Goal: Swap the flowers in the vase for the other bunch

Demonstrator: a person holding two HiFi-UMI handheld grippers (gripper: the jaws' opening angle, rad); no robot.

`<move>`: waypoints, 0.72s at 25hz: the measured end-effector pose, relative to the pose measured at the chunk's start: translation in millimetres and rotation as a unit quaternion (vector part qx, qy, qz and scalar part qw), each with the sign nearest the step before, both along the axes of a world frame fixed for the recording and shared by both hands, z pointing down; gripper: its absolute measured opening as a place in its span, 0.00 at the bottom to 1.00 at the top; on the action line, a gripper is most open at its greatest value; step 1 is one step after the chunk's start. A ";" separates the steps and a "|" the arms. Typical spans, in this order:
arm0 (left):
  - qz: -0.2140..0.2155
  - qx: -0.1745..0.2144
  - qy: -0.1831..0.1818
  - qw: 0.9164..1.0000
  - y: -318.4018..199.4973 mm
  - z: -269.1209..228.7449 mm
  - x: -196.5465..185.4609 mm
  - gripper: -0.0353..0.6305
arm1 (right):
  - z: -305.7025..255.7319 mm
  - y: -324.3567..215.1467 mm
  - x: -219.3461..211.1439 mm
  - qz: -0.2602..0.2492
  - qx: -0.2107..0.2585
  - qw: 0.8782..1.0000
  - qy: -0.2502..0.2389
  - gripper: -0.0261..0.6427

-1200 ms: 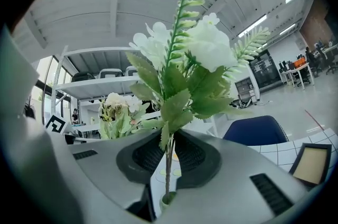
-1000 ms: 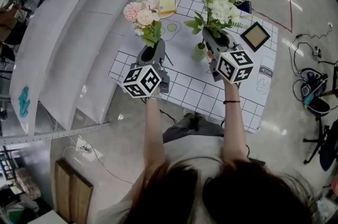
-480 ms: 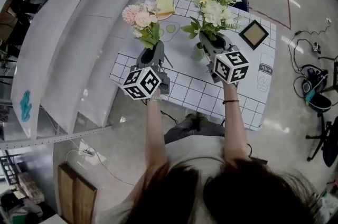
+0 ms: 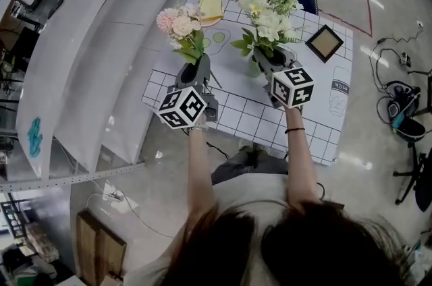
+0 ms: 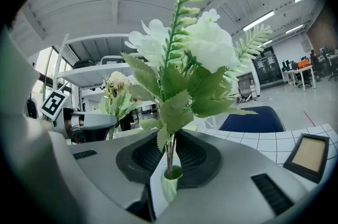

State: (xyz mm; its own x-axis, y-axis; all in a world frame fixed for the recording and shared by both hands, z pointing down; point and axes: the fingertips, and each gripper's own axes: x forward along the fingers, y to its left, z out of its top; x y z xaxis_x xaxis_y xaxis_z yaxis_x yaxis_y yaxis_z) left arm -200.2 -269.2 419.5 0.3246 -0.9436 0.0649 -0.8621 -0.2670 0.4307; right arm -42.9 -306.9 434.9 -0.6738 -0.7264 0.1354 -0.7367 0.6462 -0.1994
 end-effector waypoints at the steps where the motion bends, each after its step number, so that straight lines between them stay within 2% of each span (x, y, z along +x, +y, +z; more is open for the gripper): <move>1: 0.000 0.000 0.000 1.000 -0.1 -0.2 -0.2 0.17 | 1.6 0.3 -0.2 0.000 -0.001 1.000 0.002 0.12; 18: 0.003 -0.002 0.009 1.000 2.1 1.7 4.3 0.17 | 27.7 9.5 0.7 -0.009 -0.022 0.998 0.051 0.12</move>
